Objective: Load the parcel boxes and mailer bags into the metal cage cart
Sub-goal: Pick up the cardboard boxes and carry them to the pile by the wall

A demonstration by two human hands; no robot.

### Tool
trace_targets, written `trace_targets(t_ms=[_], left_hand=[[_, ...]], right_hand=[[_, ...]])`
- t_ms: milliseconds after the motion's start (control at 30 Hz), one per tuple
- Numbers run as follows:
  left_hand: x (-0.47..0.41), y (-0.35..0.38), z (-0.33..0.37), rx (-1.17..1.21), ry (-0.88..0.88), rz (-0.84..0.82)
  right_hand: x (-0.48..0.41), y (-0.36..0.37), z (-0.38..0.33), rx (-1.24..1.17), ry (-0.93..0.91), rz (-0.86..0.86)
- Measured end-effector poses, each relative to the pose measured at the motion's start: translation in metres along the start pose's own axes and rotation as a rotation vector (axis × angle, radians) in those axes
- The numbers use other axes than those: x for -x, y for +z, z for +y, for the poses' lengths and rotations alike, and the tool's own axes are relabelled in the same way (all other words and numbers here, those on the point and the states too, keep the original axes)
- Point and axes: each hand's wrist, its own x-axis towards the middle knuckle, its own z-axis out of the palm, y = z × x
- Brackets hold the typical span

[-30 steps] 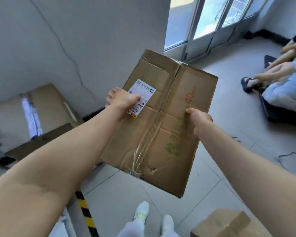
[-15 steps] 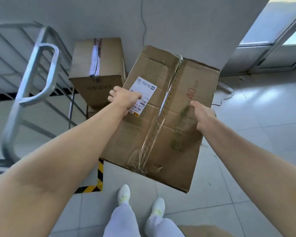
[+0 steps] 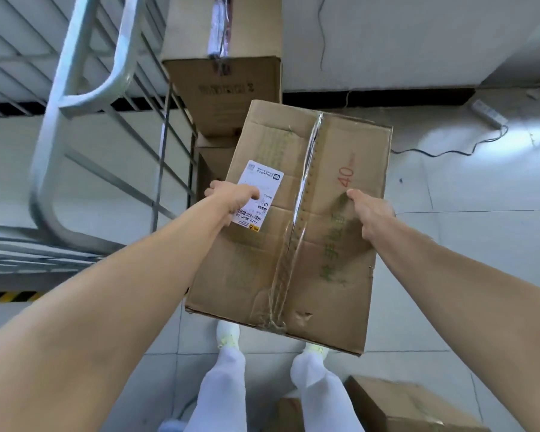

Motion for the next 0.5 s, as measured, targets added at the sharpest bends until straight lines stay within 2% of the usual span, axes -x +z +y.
trace_targets(t_ms=[333,500], left_hand=[[-0.117,-0.020,-0.112,0.109,-0.167,-0.015],[-0.205,-0.009,-0.159,0.094,-0.191,0.047]], right_hand=[[-0.067,0.134,0.069,0.106,0.025,-0.147],[-0.125,0.206,0.093,0.163,0.013,-0.215]])
